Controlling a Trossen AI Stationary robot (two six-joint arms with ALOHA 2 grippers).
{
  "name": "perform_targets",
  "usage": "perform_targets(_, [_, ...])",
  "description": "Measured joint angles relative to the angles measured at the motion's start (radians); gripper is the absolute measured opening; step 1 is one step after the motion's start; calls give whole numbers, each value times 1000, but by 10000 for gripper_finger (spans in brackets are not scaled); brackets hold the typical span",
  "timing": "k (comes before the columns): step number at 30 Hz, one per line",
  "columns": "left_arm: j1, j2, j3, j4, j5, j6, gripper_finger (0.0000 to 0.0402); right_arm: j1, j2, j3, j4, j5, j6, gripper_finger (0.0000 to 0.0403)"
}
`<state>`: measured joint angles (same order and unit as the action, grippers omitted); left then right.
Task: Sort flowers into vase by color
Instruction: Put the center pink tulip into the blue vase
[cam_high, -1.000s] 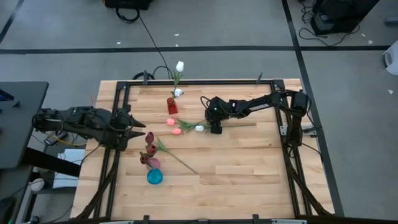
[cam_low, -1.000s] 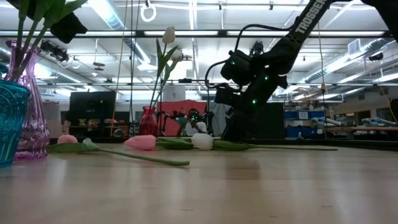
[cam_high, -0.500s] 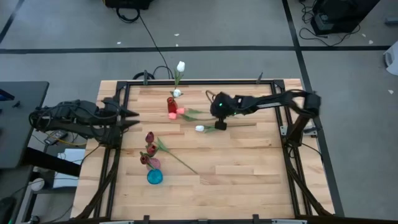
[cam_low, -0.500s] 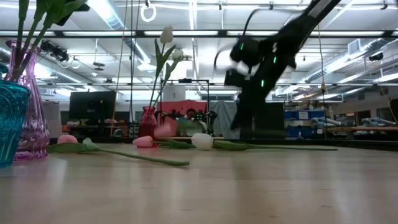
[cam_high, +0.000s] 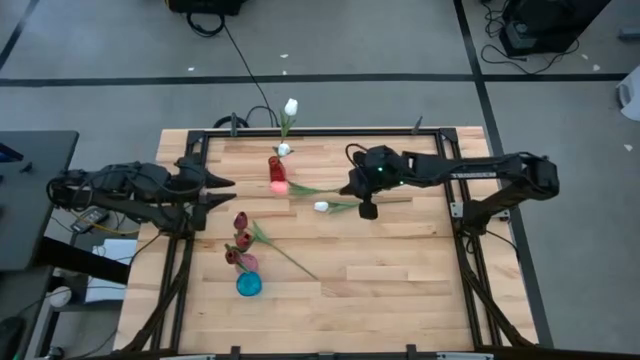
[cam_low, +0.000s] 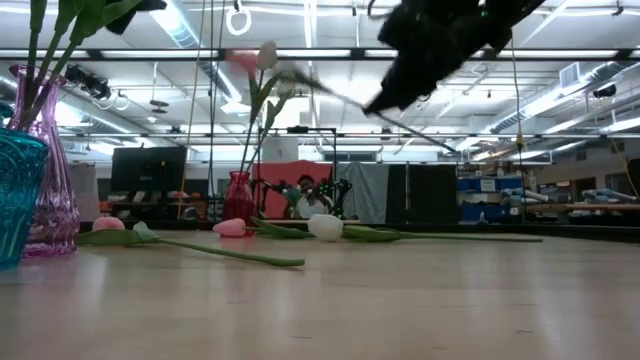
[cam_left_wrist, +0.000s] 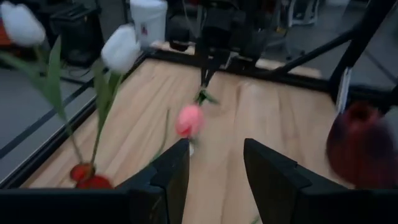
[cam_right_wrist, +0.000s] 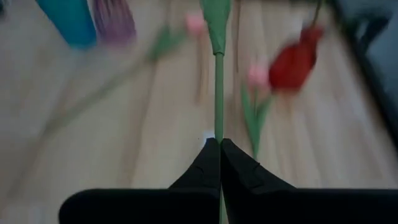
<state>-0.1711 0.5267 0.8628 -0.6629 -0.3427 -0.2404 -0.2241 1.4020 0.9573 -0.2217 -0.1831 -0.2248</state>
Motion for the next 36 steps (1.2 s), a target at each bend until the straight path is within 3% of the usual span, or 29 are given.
perform_targets(6, [0,95,75,80,-18,67,158,54,-12,0,368,-37,56,8])
perform_targets(9, [1,138,95,155,-85,170,158,79,25,4,601,-41,84,7])
perform_targets(13, [18,192,113,271,-161,277,158,90,88,25,781,-18,102,7])
perform_targets(21, [123,340,213,284,-7,326,158,91,237,191,851,-21,93,7])
perform_targets(28, [162,421,220,367,110,371,158,91,343,255,970,0,75,7])
perform_targets(36, [164,446,220,408,129,368,158,91,366,255,1013,17,59,7])
